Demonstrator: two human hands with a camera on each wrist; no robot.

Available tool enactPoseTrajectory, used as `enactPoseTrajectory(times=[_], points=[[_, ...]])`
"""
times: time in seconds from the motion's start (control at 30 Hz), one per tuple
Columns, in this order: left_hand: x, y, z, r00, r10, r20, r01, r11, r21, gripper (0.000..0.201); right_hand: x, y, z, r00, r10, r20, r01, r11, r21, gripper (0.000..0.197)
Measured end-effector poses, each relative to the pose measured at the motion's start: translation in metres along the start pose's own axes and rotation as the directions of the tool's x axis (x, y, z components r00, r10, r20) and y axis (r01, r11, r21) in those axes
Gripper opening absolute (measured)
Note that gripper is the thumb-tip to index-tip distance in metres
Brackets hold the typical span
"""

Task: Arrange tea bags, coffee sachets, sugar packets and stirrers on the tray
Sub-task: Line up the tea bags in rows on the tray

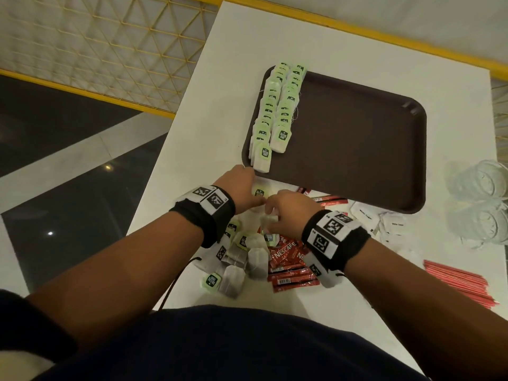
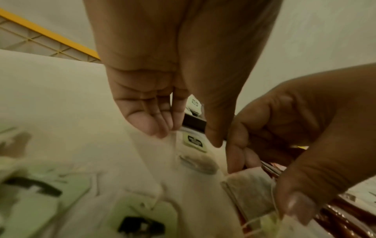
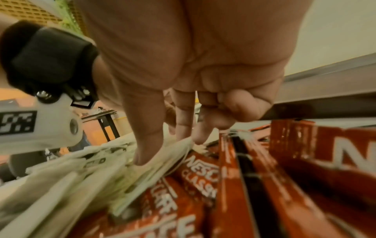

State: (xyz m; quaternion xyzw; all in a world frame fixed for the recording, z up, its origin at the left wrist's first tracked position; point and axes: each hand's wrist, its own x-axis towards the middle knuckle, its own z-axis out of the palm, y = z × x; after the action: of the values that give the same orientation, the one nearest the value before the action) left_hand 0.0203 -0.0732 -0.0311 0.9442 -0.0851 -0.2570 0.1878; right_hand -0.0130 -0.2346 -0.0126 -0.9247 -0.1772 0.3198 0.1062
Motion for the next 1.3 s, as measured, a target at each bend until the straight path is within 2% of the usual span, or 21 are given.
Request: enactPoseTrajectory(times=[0.1, 0.17, 0.37, 0.47, 0.53, 0.57, 0.67, 0.77, 0.83, 0.97, 1.0, 1.13, 1.3], points=[[0.0, 0.004, 0.002, 1.0, -0.013, -0.02, 0.015, 0.996, 0.086, 0.048, 0.001, -0.005, 0.005, 0.998, -0.064, -0.007, 0.063, 0.996, -0.067, 0.024], [0.0, 0.006, 0.001, 0.999, -0.014, -0.03, 0.016, 0.995, 0.099, 0.04, 0.002, -0.003, 0.007, 0.996, -0.08, -0.034, 0.078, 0.996, -0.054, 0.021], [0.003, 0.007, -0.002, 1.0, -0.03, 0.004, 0.03, 0.999, 0.031, 0.028, 0.005, 0.006, 0.001, 0.996, -0.07, -0.06, 0.074, 0.995, 0.066, 0.016], [0.002, 0.007, -0.002, 0.999, -0.021, 0.035, 0.021, 1.0, -0.012, 0.026, 0.006, 0.012, -0.007, 0.994, -0.033, -0.103, 0.055, 0.974, 0.219, 0.014], [0.002, 0.005, -0.001, 0.998, -0.022, 0.058, 0.026, 0.998, -0.062, 0.027, 0.006, 0.017, -0.014, 0.989, 0.046, -0.14, 0.014, 0.918, 0.396, 0.02], [0.002, 0.003, -0.001, 0.998, -0.022, 0.066, 0.027, 0.997, -0.071, 0.029, 0.006, 0.021, -0.017, 0.985, 0.092, -0.145, -0.005, 0.861, 0.509, 0.026], [0.005, 0.001, -0.003, 0.996, -0.007, 0.093, 0.011, 0.999, -0.042, 0.033, 0.006, 0.031, -0.03, 0.976, 0.19, -0.11, -0.034, 0.627, 0.779, 0.038], [0.008, 0.002, -0.009, 0.991, 0.036, 0.127, -0.034, 0.999, -0.011, 0.025, 0.011, 0.037, -0.041, 0.959, 0.258, -0.12, -0.025, 0.496, 0.868, 0.026], [0.009, 0.002, -0.013, 0.989, 0.074, 0.129, -0.072, 0.997, -0.023, 0.017, 0.017, 0.038, -0.044, 0.936, 0.314, -0.158, -0.009, 0.472, 0.882, 0.016], [0.012, 0.003, -0.029, 0.987, 0.141, 0.084, -0.127, 0.98, -0.152, 0.014, 0.033, 0.042, -0.047, 0.874, 0.42, -0.244, -0.021, 0.534, 0.845, 0.014], [0.013, 0.002, -0.033, 0.987, 0.144, 0.067, -0.127, 0.971, -0.203, 0.014, 0.036, 0.042, -0.047, 0.865, 0.44, -0.24, -0.027, 0.519, 0.854, 0.013], [0.02, 0.001, -0.047, 0.99, 0.138, -0.002, -0.131, 0.937, -0.324, 0.014, 0.052, 0.041, -0.047, 0.834, 0.526, -0.164, -0.05, 0.368, 0.928, 0.012], [0.026, -0.006, -0.059, 0.993, 0.092, -0.07, -0.112, 0.92, -0.376, 0.017, 0.074, 0.038, -0.044, 0.763, 0.63, -0.144, -0.096, 0.331, 0.939, 0.012]])
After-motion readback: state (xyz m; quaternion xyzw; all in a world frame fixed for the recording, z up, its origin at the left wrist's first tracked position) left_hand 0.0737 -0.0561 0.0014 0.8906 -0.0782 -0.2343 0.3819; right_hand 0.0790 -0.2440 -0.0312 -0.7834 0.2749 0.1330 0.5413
